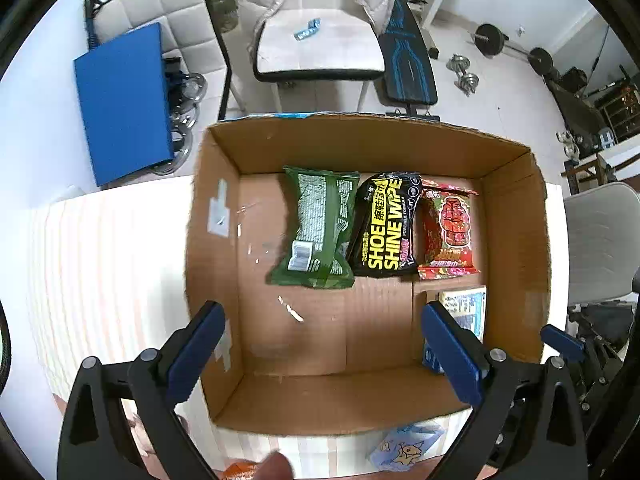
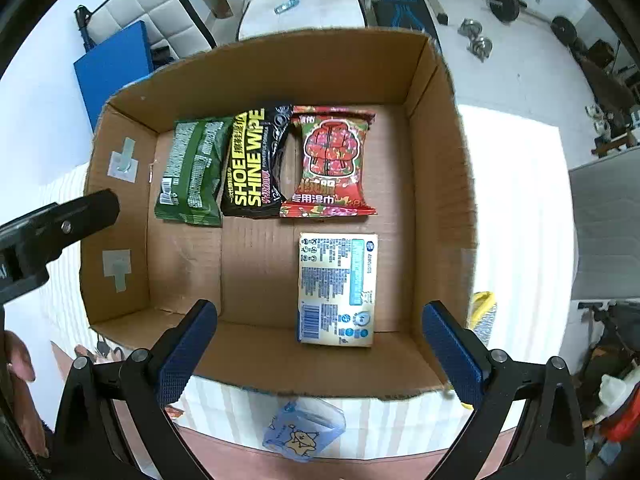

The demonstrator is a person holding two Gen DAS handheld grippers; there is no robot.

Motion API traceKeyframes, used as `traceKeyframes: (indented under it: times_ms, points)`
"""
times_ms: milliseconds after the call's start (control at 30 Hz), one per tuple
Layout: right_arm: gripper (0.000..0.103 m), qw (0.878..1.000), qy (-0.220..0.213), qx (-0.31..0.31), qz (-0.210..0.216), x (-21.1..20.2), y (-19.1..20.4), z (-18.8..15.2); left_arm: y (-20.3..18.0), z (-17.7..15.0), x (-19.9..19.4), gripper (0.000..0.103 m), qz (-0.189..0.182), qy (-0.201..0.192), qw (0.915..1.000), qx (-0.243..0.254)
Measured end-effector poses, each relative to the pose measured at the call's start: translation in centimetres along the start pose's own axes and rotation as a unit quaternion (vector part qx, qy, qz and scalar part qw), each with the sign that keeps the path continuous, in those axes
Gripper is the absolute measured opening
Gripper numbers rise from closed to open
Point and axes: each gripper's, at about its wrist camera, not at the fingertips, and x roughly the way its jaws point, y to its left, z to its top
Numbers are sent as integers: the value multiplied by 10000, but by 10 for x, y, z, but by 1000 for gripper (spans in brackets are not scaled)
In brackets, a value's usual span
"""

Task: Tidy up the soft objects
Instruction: 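Place the green pack and milk carton into the box, open both grippers, then grasp the orange seed bag with left gripper while right grasps blue pouch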

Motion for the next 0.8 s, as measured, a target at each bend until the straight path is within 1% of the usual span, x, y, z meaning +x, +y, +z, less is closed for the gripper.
traceKeyframes:
  times_ms: [167, 300, 400, 467, 500, 567, 600, 667, 733, 767, 800]
  points:
    - [103, 9993, -370, -32, 70, -30, 6, -14, -3, -16, -28, 100, 107, -268, 9996, -11]
    - [103, 9967, -747, -63, 309, -59, 8, -38, 6, -37, -62, 100, 24, -685, 9973, -273]
    - [103, 9943, -908, -170, 529, -77, 5, -65, 20, -73, -84, 100, -129, -971, 9941, -458]
    - [103, 9944, -845, -233, 594, -74, 1, -90, 32, -109, -92, 100, -8, -1087, 9931, -448]
    - [103, 9947, -749, -258, 651, -68, 0, -102, 38, -131, -90, 100, 160, -1074, 9933, -406]
    - [103, 9960, -443, -236, 734, -47, -4, -127, 49, -165, -78, 100, 470, -888, 9943, -356]
    - [103, 9965, -198, -144, 797, -30, -7, -141, 55, -181, -67, 100, 611, -713, 9951, -318]
    - [103, 9950, 156, 113, 983, -3, -13, -160, 67, -213, -39, 100, 887, -274, 9953, -256]
    - [103, 9912, 570, 456, 1105, 31, -18, -178, 77, -240, -9, 99, 968, 153, 9949, -246]
    - [103, 9893, 704, 589, 1132, 44, -20, -184, 81, -253, 5, 96, 992, 354, 9941, -264]
    - [103, 9876, 809, 702, 1150, 56, -21, -190, 88, -265, 22, 95, 977, 566, 9932, -289]
